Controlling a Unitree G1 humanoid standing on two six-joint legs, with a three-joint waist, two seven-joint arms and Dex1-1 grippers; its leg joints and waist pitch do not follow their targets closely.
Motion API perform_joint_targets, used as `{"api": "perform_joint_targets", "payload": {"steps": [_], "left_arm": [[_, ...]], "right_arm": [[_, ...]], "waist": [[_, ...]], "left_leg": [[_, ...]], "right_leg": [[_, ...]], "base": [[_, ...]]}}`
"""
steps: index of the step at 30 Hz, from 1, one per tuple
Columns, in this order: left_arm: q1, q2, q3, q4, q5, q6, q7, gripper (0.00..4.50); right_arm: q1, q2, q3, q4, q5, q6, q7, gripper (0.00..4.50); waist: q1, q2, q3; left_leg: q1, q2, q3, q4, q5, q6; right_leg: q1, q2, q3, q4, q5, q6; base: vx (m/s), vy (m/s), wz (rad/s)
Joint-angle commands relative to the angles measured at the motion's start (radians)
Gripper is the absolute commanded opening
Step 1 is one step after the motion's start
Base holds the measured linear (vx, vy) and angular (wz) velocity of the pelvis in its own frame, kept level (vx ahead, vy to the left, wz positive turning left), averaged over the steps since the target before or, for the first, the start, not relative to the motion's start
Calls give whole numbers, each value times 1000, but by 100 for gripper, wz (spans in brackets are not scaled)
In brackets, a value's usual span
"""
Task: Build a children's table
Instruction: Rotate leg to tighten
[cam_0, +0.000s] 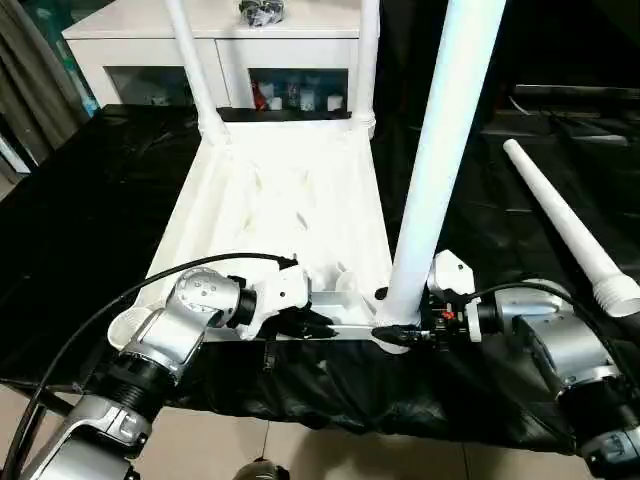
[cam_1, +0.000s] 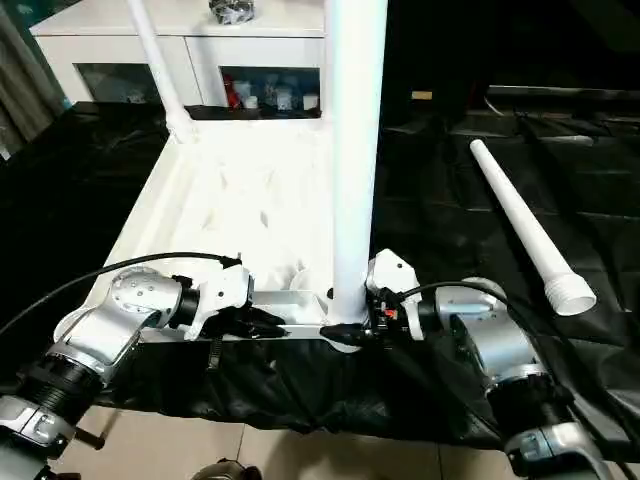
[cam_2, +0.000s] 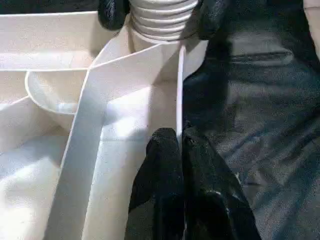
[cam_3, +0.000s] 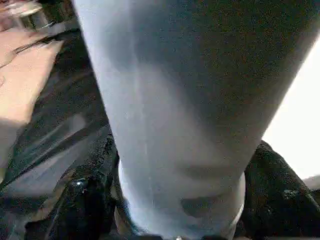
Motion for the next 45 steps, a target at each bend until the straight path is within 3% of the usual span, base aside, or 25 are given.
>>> {"api": "perform_joint_targets", "payload": {"steps": [1,2,5,9,13,14,16,17,19,21,23,26,27,28,29,30,32,35,37,38,39,40,43,44,45], "left_arm": [[-44,-55,22,33,43,43,181,0],[-50,-66,26,42,50,51,211,0],[-54,-128,25,36,61,101,291,0],[-48,-180,14,19,77,150,344,0],[-60,-241,1,42,107,159,414,0],[-63,-246,0,46,107,154,416,0],[-64,-250,0,47,107,153,418,0],[-71,-244,-8,54,116,133,408,0],[-75,-238,-13,55,119,115,402,0],[-74,-226,-7,47,113,112,386,0],[-69,-213,-2,42,110,101,365,0],[-58,-192,-3,31,102,76,334,0],[-56,-188,-2,28,100,76,328,0],[-43,-167,0,17,88,62,294,0],[-41,-164,1,15,86,59,288,0],[-32,-149,4,6,78,49,262,0],[-26,-139,6,-2,72,47,245,0],[-9,-108,17,-24,49,45,194,0],[10,-66,23,-45,17,44,125,0],[13,-56,22,-47,11,43,110,0],[14,-55,22,-47,10,43,108,0],[18,-36,22,-49,2,37,80,0],[22,-6,22,-47,-4,27,38,0],[24,13,21,-49,-8,23,13,0],[24,18,21,-50,-9,23,7,0]], "right_arm": [[12,96,43,20,-25,12,-123,274],[9,116,34,37,-38,4,-175,273],[-10,229,-28,119,-69,1,-439,272],[-19,318,-75,147,-72,17,-617,272],[-54,412,-124,207,-84,-29,-797,272],[-61,420,-133,213,-75,-40,-799,272],[-66,426,-139,219,-73,-49,-803,328],[-80,434,-154,229,-60,-50,-801,342],[-86,438,-163,226,-50,-45,-795,344],[-83,428,-154,210,-52,-54,-770,383],[-80,414,-148,198,-52,-61,-744,391],[-76,391,-156,182,-43,-74,-706,422],[-75,386,-156,179,-41,-73,-697,422],[-71,352,-140,166,-47,-74,-642,430],[-69,345,-136,163,-49,-75,-630,430],[-63,314,-118,155,-55,-79,-575,430],[-58,292,-107,150,-56,-79,-533,430],[-45,235,-69,129,-58,-73,-405,430],[-29,161,-16,85,-51,-67,-238,430],[-25,143,-6,73,-43,-64,-196,430],[-25,141,-5,72,-41,-63,-191,430],[-20,110,11,46,-14,-35,-110,430],[-13,60,48,16,-1,-16,5,430],[-11,30,71,6,-3,-16,68,430],[-13,20,79,5,-4,-18,90,430]], "waist": [[-9,-18,-54],[-12,-20,-54],[-37,-15,-48],[-59,-12,-45],[-68,-5,-45],[-73,2,-46],[-76,0,-48],[-76,2,-47],[-78,2,-47],[-77,4,-48],[-78,6,-48],[-71,5,-54],[-70,5,-53],[-67,-2,-55],[-64,2,-56],[-63,-7,-57],[-54,-3,-60],[-43,-5,-64],[-37,-4,-67],[-36,-14,-67],[-31,-7,-69],[-29,-15,-68],[-15,-11,-68],[-13,-21,-66],[-12,-16,-65]], "left_leg": [[21,36,-20,-75,-320,21],[26,35,-24,-77,-349,2],[27,31,-32,-82,-421,-27],[33,26,-37,-82,-485,-27],[34,25,-43,-86,-520,-32],[35,25,-46,-88,-538,-32],[31,26,-49,-93,-547,-30],[34,25,-48,-92,-556,-26],[30,24,-49,-94,-554,-21],[30,26,-48,-94,-549,-22],[27,25,-47,-94,-545,-20],[25,25,-41,-91,-486,-4],[24,25,-39,-91,-475,0],[21,25,-38,-89,-448,8],[19,27,-37,-88,-427,17],[17,27,-35,-86,-406,24],[18,30,-31,-83,-360,37],[17,32,-29,-80,-306,50],[12,34,-28,-75,-264,66],[10,35,-25,-73,-239,81],[10,36,-25,-71,-220,90],[11,36,-23,-70,-217,95],[17,39,-20,-67,-218,100],[17,40,-20,-69,-224,96],[18,41,-18,-70,-236,91]], "right_leg": [[30,-54,36,-82,-380,-190],[31,-56,34,-87,-438,-169],[25,-57,29,-99,-543,-133],[17,-53,24,-117,-599,-99],[16,-53,16,-123,-611,-86],[17,-53,13,-123,-600,-87],[23,-51,13,-122,-552,-95],[17,-51,17,-123,-536,-105],[21,-52,20,-120,-521,-115],[19,-52,24,-116,-485,-131],[22,-52,25,-114,-465,-140],[27,-54,29,-107,-404,-163],[28,-54,30,-106,-395,-168],[32,-55,29,-104,-384,-174],[32,-55,30,-102,-375,-179],[34,-54,30,-101,-362,-184],[34,-55,33,-96,-319,-194],[39,-51,32,-84,-253,-213],[44,-49,30,-74,-196,-229],[45,-46,30,-70,-157,-237],[46,-48,30,-65,-138,-246],[45,-47,29,-66,-137,-247],[41,-48,31,-66,-156,-250],[44,-50,31,-65,-181,-247],[39,-51,32,-69,-213,-239]], "base": [[0,0,0],[0,0,0],[0,0,0],[0,0,0],[0,0,0],[0,0,0],[0,0,0],[0,0,0],[0,0,0],[0,0,0],[0,0,0],[0,0,0],[0,0,0],[0,0,0],[0,0,0],[0,0,0],[0,0,0],[0,0,0],[0,0,0],[0,0,0],[0,0,0],[0,0,0],[0,0,0],[0,0,0],[0,0,0]]}}
